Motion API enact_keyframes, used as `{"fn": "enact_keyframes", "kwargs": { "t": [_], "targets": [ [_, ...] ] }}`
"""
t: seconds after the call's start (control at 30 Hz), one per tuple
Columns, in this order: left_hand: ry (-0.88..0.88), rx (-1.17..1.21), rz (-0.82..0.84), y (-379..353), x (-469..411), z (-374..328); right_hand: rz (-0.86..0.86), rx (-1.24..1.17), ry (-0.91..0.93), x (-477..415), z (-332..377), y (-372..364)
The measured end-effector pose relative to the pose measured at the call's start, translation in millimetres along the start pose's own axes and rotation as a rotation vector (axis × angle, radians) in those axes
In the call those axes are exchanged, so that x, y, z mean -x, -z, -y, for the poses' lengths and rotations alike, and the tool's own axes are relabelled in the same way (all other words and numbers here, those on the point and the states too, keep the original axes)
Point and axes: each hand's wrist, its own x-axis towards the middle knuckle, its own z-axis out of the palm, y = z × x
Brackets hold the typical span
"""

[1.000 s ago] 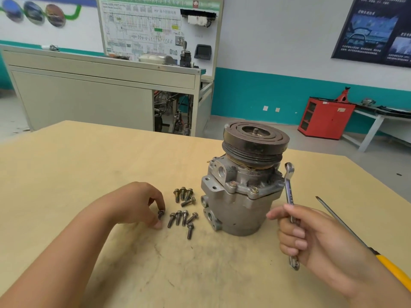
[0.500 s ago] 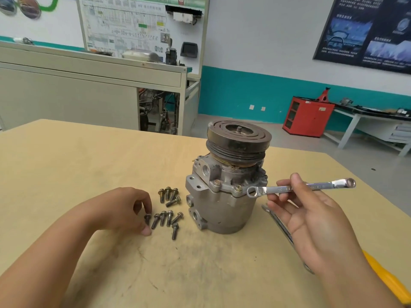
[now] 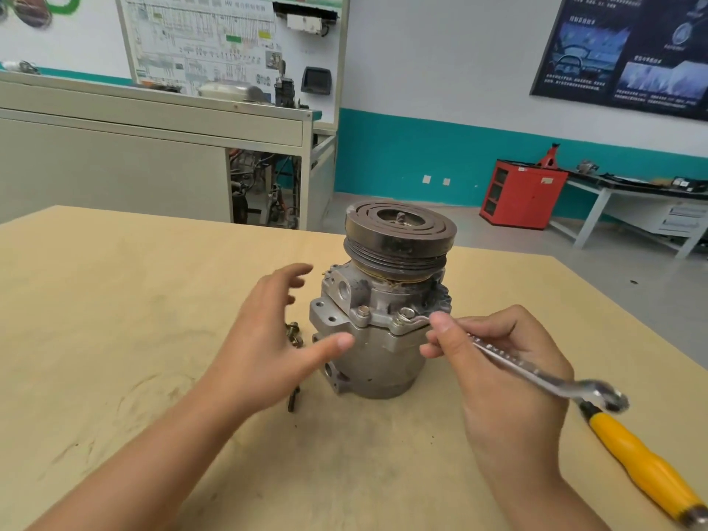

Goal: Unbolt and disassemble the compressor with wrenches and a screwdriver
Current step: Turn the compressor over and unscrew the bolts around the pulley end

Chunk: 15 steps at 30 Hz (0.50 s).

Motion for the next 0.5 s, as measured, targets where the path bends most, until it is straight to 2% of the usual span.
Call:
{"fn": "enact_keyframes", "kwargs": {
  "t": [0.13, 0.27, 0.5],
  "targets": [
    [-0.047, 0.116, 0.051, -24.1, -1.5, -14.5, 0.069, 0.24, 0.276, 3.7, -3.2, -1.9],
    [-0.068, 0.14, 0.0, -32.7, -5.5, -18.2, 0.155, 0.472, 0.491, 3.9, -4.8, -0.2],
    [-0.101, 0.225, -0.032, -40.0, -14.2, -7.1, 0.107, 0.578, 0.571, 5.7, -8.9, 0.1]
  ]
}}
